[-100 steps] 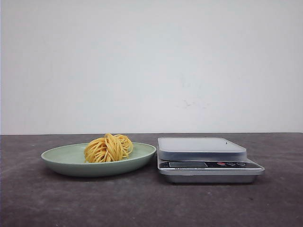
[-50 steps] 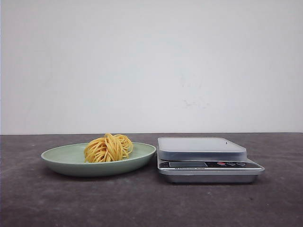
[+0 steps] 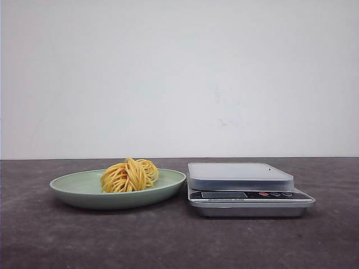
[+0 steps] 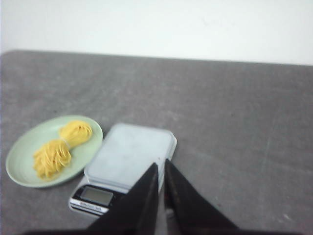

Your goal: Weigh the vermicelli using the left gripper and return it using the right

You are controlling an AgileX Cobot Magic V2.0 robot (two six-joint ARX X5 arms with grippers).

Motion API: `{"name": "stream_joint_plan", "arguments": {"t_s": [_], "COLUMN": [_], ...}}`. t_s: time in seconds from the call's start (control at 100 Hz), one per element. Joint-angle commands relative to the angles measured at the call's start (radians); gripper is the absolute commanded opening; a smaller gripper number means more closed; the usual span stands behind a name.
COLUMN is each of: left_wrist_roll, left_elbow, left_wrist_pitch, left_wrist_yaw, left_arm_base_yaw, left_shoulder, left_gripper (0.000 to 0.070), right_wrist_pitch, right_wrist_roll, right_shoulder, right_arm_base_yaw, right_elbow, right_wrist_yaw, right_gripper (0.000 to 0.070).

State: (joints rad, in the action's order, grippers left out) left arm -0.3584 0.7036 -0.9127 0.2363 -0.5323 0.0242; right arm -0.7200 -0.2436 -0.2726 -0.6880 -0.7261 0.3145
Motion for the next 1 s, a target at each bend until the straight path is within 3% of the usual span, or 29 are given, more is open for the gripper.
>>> {"name": "stream_joint_plan", "arguments": {"t_s": [0.0,0.81,0.88,0.99], "left_wrist_roll": [0.01,0.01,0.081,0.084], "left_elbow": [0.006,0.006,0.006,0.002], "left_wrist_pitch": [0.013,0.013,0.03,0.091], "left_wrist_yaw": [0.002,0.003,0.059,0.098], "left_arm_base_yaw": [-0.003,-0.003,0.013,0.083], "left_shoulder": [0.003,0.003,-0.001,0.0], "left_gripper": [0.0011,0.0011,0.0012,0.0012], "right_wrist_pitch": [0.008,-0.021,-0.021,-0.021], "right_wrist_roll": [-0.019,-0.048,-0.048,-0.048], "right_shoulder": [0.001,0.001,0.001,0.001], "right_arm_base_yaw": [-0.008,-0.008,-0.008,-0.008], "right_elbow": [-0.009,-0.009,-0.009,-0.009], "right_wrist_yaw": [0.0,0.001,0.001,0.001], "right_gripper": [0.0006,0.0006,0.0006,0.0006]}}
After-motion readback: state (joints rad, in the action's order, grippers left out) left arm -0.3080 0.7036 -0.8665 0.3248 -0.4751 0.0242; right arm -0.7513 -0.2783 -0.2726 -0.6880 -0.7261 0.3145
